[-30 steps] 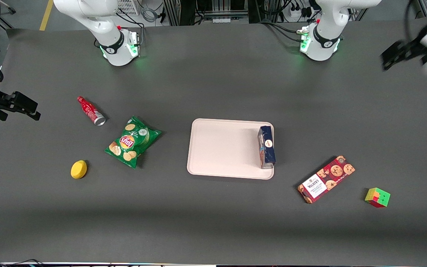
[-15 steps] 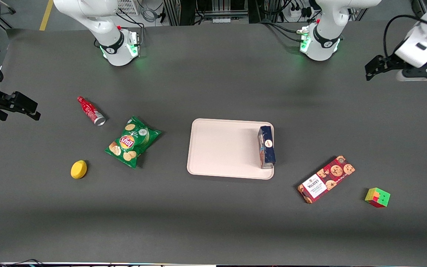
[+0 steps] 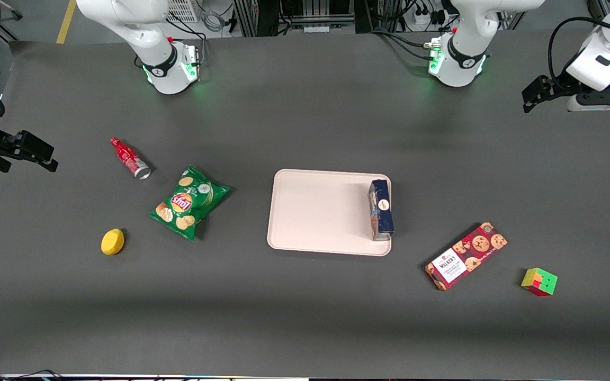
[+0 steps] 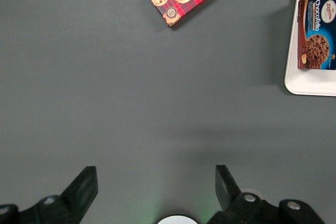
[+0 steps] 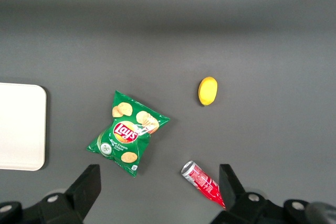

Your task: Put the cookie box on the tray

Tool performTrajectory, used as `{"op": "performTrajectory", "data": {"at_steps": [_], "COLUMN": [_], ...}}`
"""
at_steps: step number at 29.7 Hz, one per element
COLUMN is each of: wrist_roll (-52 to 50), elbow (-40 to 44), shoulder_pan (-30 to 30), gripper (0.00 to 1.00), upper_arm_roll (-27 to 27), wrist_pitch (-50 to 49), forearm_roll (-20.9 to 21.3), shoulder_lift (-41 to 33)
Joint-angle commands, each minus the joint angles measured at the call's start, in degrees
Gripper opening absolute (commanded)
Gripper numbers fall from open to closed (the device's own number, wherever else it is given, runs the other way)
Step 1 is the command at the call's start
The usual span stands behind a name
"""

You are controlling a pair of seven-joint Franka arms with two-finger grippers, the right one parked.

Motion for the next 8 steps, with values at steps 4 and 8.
{"op": "performTrajectory", "data": {"at_steps": [4, 8], "wrist_roll": [0.8, 0.8], "elbow": [1.1, 1.5], "shoulder_pan": [-0.1, -0.1], "gripper": [1.00, 1.00], "upper_arm_roll": [0.2, 0.3], "wrist_pitch": [-0.9, -1.0], "forearm_roll": [-0.6, -0.6], "shoulder_lift": [-1.0, -0.9]}}
